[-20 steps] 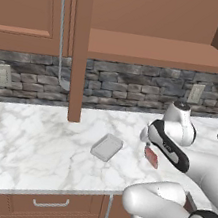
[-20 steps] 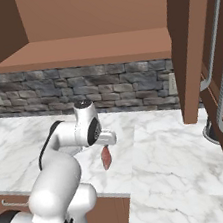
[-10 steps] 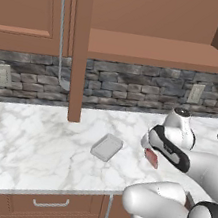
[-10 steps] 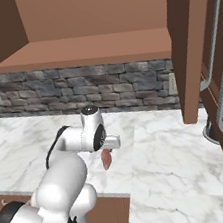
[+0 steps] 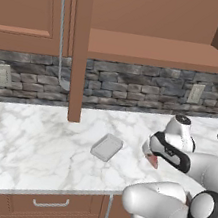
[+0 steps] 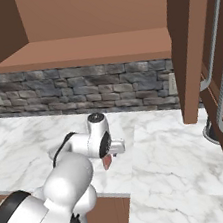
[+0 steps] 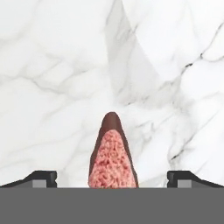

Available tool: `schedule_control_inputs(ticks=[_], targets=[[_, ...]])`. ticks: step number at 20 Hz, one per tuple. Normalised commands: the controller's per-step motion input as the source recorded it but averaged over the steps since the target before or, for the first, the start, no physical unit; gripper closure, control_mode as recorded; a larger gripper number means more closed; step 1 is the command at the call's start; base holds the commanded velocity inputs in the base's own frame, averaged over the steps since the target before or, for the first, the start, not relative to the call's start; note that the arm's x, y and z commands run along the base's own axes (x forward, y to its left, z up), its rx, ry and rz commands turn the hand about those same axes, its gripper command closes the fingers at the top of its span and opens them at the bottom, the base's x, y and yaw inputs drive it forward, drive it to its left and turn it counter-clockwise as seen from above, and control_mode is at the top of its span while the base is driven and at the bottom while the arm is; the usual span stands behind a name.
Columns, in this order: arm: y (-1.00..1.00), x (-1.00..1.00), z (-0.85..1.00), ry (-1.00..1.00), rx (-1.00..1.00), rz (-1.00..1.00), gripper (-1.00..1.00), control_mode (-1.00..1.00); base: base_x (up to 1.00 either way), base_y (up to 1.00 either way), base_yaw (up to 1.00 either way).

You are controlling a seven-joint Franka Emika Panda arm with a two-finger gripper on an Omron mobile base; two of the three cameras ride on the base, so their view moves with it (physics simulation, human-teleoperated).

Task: Retrieve the tupperware from the cabinet, then place the raw meat into the tupperware to avoid contamination.

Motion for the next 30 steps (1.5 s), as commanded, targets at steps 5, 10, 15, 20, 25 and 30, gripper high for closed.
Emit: schedule_control_inputs(ticks=[5, 10, 15, 20, 25, 30], targets=[[0.00, 0.00, -0.37, 0.01, -0.04, 0.00, -1.00, -1.00, 0.00, 0.00, 0.00], [0.00, 0.03, -0.27, 0.04, -0.01, 0.00, -1.00, -1.00, 0.00, 0.00, 0.00], [0.00, 0.00, -0.18, 0.01, 0.00, 0.00, -1.00, -1.00, 0.00, 0.00, 0.00], [0.00, 0.00, -0.16, 0.00, 0.00, 0.00, 1.00, -1.00, 0.00, 0.00, 0.00], [0.00, 0.00, 0.00, 0.00, 0.00, 0.00, 1.00, -1.00, 0.00, 0.00, 0.00], [0.08, 0.01, 0.20, 0.05, -0.03, -0.01, 1.00, -1.00, 0.00, 0.00, 0.00]])
